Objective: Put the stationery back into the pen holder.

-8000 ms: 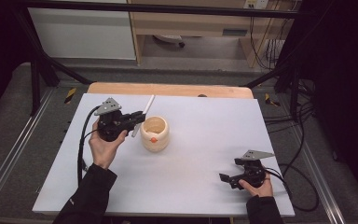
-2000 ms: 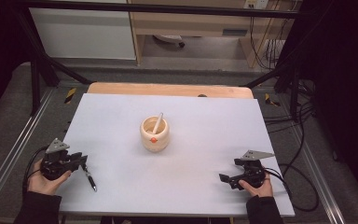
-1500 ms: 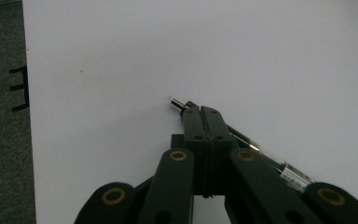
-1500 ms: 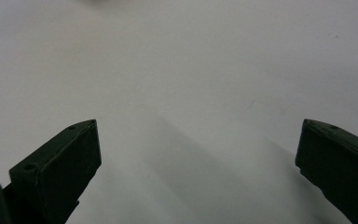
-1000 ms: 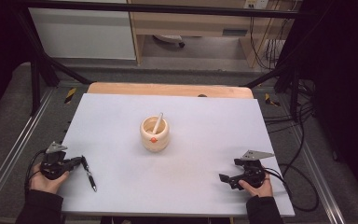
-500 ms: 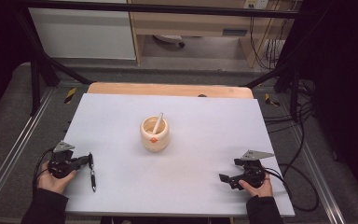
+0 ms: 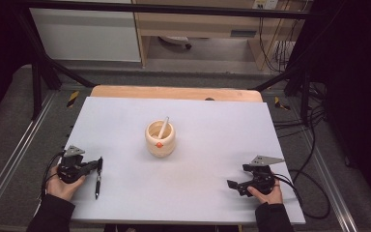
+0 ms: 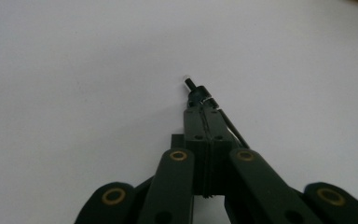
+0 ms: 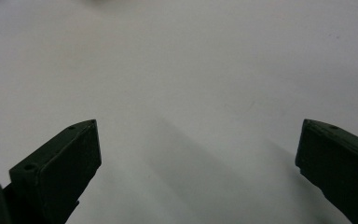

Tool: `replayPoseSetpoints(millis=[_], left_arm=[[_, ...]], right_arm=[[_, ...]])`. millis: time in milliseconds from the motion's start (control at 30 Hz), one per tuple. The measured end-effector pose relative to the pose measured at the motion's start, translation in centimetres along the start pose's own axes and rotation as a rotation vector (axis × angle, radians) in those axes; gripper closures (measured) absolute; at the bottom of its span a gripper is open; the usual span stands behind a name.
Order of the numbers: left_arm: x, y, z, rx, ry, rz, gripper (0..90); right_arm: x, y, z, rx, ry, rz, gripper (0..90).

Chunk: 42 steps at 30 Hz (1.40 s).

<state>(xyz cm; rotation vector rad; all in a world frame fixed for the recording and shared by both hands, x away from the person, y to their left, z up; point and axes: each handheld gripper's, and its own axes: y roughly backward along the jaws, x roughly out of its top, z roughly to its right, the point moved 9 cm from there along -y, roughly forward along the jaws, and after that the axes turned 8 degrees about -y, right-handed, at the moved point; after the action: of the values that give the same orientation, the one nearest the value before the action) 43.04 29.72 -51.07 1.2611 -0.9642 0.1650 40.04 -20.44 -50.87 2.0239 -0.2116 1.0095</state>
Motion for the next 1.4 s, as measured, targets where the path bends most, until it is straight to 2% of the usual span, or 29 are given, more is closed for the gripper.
replayPoseSetpoints(millis=[667, 1067, 1400], left_arm=[[1.2, -0.9, 2.5, -0.031, -0.072, -0.002, 89.8], [1.7, -1.6, 3.5, -0.038, -0.100, -0.005, 89.8], [2.0, -2.0, 4.4, -0.062, -0.113, 0.001, 89.8]], right_arm=[[0.0, 0.1, -0.1, 0.005, -0.006, 0.002, 0.7], [0.0, 0.1, 0.0, 0.001, -0.003, 0.002, 0.7], [0.0, 0.1, 0.0, 0.002, -0.004, 0.001, 0.8]])
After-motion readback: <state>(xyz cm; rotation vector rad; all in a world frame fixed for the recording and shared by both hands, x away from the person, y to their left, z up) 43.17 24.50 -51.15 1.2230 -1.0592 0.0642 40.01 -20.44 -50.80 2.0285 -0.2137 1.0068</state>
